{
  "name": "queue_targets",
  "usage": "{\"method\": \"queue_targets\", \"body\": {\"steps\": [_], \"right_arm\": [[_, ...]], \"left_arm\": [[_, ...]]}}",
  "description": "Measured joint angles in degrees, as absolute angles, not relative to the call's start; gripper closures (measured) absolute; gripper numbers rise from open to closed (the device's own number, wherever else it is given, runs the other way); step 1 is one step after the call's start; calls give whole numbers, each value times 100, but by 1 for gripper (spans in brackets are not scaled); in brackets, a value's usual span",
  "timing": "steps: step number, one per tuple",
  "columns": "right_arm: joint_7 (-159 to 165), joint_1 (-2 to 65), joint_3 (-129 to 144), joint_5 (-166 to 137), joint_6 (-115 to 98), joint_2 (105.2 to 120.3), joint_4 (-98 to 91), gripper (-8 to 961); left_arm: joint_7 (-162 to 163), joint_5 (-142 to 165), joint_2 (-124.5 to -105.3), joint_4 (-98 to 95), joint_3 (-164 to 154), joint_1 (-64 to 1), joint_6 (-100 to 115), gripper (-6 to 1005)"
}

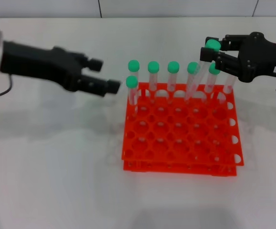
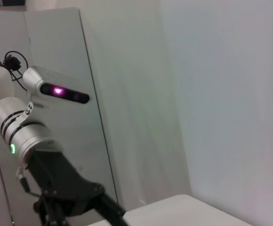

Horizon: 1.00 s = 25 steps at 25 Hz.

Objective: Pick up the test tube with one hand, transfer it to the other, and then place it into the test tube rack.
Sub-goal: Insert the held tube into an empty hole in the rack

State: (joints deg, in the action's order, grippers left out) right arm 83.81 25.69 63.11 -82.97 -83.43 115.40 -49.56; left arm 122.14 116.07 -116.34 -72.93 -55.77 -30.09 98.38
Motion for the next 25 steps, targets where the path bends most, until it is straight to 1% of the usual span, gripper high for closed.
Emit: {"method": "queue_targets", "body": {"steps": [5,11,17,25], "right_arm": [[8376,2545,6311,-8296,-8321,11542,-4953,673],[8403,2566,6362,-8267,-8315,11581,-4948,670],[8410,2598,6608,-8074,-8280,11584,-4886,668],[8477,2663,6743,-8052,-8109,11584,-4885,665]], "left_arm": [[12207,12233,-11609,-7317,-5573,-2905,10074,109],[11739,12728,-11564,-7452,-5568,-2704,10194,109],[11310,12973,-11531,-7458,-5574,-2662,10187,110],[10770,13293,-11645,-7427,-5642,-2645,10157,110]]}}
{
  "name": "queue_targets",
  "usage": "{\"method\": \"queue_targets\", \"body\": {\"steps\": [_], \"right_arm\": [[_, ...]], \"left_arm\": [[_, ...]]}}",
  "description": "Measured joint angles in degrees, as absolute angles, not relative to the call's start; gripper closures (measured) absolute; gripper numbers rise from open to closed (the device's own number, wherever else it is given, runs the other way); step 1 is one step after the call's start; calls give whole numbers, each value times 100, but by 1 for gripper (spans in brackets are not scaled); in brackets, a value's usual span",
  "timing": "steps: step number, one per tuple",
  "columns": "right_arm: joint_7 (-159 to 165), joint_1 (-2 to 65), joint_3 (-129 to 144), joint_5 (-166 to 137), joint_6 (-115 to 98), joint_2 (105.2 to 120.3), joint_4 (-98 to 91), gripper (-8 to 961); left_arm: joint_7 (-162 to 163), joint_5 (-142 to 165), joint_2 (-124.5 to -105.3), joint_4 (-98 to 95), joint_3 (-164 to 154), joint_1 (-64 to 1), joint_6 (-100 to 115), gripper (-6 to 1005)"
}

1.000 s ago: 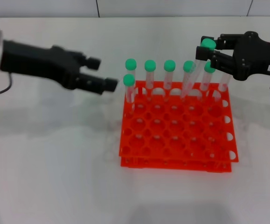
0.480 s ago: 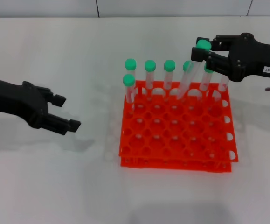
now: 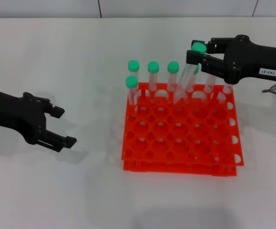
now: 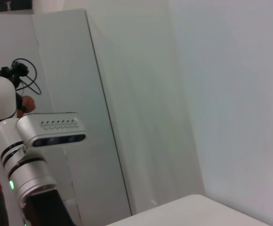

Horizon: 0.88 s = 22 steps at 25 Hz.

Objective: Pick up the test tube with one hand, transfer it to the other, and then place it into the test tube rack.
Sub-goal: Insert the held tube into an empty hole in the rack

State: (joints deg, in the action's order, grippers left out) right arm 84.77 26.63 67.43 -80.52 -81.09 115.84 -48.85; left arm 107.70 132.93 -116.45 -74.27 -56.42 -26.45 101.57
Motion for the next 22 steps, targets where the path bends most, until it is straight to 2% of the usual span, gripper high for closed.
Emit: {"method": "queue_targets", "body": {"steps": [12,22], "right_arm": [[8482,2711,7062,-7903,-7944,11588,-4887,661],[8481,3017,7649,-7674,-7397,11597,-4825,658]], "left_arm": [[10474,13497,-11883,-7397,-5850,-2617,10125,111],[10464,13563,-11892,-7330,-5913,-2566,10073,112]]}}
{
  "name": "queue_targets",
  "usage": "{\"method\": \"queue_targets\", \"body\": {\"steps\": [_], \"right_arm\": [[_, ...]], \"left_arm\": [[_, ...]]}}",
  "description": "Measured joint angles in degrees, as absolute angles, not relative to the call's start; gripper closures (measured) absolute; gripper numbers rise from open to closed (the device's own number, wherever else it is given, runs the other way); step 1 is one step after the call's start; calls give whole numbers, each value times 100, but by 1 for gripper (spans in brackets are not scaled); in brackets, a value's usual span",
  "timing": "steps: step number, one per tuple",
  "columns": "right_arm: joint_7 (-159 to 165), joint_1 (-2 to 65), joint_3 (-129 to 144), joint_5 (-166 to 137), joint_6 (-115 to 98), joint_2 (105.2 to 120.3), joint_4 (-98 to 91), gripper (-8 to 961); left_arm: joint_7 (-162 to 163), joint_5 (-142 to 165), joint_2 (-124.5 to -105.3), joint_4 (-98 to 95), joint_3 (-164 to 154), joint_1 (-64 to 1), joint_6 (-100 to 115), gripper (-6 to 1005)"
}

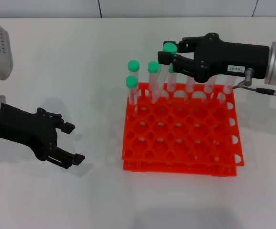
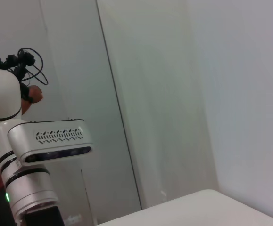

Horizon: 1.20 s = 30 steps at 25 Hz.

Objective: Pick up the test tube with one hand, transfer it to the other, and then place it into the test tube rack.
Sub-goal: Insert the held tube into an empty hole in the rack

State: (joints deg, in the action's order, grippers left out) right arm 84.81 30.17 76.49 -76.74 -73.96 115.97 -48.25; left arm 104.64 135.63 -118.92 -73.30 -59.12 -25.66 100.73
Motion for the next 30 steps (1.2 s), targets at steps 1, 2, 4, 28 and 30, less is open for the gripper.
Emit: {"method": "queue_targets", "body": {"steps": [1,2,4,28,30], "right_arm": [[8478,3034,7688,-7659,-7375,11600,-4824,657],[8472,3054,7723,-7644,-7356,11600,-4824,657],[8466,3106,7825,-7615,-7307,11599,-4826,656],[8366,3306,8408,-7438,-6578,11590,-4825,648],[8358,3293,8409,-7438,-6576,11587,-4824,647]], "left_arm": [[10462,13563,-11892,-7328,-5916,-2566,10072,112],[10461,13563,-11892,-7328,-5921,-2566,10072,112],[10460,13563,-11891,-7328,-5929,-2566,10072,112],[10479,13623,-11892,-7185,-6056,-2557,10063,112],[10480,13623,-11896,-7185,-6056,-2557,10063,112]]}}
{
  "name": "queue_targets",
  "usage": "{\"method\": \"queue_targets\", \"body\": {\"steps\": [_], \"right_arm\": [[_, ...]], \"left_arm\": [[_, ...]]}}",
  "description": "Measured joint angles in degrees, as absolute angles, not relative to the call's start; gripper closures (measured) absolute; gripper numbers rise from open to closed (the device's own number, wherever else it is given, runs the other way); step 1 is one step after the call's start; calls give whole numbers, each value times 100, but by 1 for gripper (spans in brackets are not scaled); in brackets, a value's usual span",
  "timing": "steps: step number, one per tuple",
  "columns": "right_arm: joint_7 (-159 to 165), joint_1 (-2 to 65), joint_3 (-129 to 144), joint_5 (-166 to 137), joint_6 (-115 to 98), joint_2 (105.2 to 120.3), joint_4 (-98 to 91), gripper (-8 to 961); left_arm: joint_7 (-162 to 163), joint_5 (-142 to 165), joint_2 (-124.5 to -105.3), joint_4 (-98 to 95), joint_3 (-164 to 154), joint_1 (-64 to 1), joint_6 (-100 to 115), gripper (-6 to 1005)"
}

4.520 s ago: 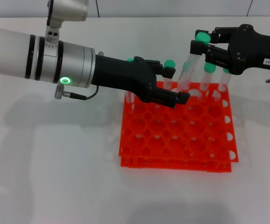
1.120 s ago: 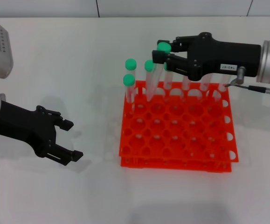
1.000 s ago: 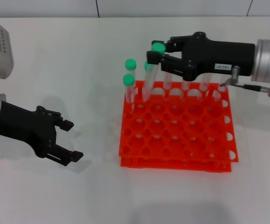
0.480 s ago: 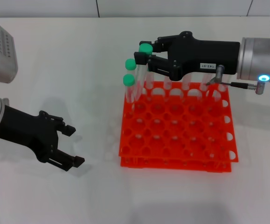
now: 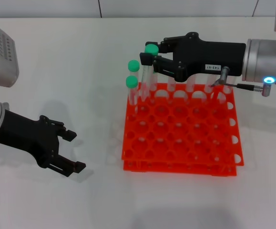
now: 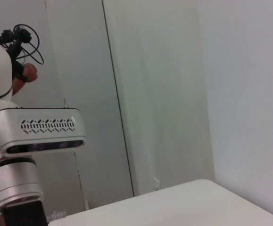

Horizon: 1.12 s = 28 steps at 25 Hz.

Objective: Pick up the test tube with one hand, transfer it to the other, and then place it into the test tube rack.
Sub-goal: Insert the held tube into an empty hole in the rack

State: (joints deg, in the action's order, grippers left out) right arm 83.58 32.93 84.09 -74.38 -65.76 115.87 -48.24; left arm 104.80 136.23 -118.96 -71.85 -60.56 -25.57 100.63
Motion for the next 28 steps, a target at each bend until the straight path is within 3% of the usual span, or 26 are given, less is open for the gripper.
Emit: {"method": "queue_targets", "body": {"steps": [28], "right_arm": [[7994,3244,8411,-7487,-6372,11593,-4579,637]], "left_arm": [[10460,13621,-11900,-7077,-6056,-2559,10009,112]]}}
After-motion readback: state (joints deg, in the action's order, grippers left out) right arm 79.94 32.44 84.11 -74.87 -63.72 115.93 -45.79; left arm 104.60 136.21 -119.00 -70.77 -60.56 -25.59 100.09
